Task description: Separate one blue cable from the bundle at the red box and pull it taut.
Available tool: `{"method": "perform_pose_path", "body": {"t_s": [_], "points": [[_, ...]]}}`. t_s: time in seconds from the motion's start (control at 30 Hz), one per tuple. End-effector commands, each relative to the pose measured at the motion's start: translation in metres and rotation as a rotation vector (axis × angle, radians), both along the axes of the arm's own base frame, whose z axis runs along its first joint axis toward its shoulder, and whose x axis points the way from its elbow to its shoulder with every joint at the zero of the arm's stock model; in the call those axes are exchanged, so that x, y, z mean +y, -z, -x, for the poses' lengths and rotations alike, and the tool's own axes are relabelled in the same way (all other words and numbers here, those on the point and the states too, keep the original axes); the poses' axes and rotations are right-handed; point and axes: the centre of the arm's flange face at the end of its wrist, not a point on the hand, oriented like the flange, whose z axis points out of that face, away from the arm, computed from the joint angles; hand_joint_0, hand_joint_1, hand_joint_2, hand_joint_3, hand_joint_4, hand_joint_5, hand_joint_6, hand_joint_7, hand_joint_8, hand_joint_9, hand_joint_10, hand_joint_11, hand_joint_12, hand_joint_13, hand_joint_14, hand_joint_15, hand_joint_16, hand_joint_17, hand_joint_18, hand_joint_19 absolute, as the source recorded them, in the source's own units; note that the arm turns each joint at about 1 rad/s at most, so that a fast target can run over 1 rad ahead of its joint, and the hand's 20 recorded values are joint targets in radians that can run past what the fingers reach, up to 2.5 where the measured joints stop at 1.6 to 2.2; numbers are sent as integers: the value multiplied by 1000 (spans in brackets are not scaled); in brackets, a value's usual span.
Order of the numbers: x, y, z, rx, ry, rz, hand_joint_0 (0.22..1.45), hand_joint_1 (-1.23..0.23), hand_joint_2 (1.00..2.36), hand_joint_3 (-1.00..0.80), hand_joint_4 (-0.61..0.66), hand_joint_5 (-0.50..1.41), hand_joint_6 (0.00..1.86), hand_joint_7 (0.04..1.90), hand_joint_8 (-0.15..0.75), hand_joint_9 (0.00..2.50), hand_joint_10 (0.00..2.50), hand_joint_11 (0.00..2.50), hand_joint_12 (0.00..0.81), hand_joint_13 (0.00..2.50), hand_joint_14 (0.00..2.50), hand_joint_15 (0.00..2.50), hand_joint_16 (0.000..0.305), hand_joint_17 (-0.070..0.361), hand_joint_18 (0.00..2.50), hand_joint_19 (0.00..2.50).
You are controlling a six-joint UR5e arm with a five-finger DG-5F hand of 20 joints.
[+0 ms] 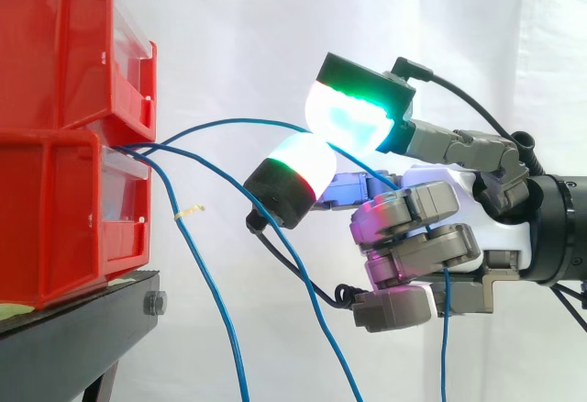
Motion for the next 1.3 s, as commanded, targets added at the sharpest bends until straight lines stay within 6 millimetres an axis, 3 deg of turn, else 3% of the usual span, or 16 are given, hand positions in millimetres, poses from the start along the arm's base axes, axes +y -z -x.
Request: {"method": "perform_pose_path", "body": {"t_s": [0.0,0.43,0.6,0.9,1.1,1.2,1.27], "points": [[1,0,0,0,-1,3,675,-766,1019,-103,22,-191,881,1236,273,1232,620,1709,360,1294,1275,1506,46,103,1152,1189],[-4,4,6,52,-14,67,677,-767,1019,-104,22,-190,880,1240,270,1221,639,1719,362,1293,1289,1515,46,103,1155,1188],[-5,-3,15,96,-46,167,678,-770,1019,-88,5,-188,880,1247,274,1220,657,1705,363,1294,1301,1492,46,103,1159,1187],[-11,-9,28,173,-57,174,678,-772,1018,-84,-4,-186,879,1249,277,1220,672,1696,365,1296,1304,1506,46,104,1164,1180],[-11,-29,38,196,-84,177,678,-771,1018,-84,-3,-186,879,1248,276,1219,671,1698,364,1296,1305,1497,46,104,1163,1189],[-15,-51,46,195,-70,185,679,-772,1018,-87,-3,-186,879,1247,276,1219,668,1696,361,1295,1302,1500,46,104,1161,1192],[-18,-49,49,217,-61,183,679,-772,1018,-87,-1,-186,879,1256,276,1218,668,1697,362,1294,1302,1506,46,104,1162,1189]]}}
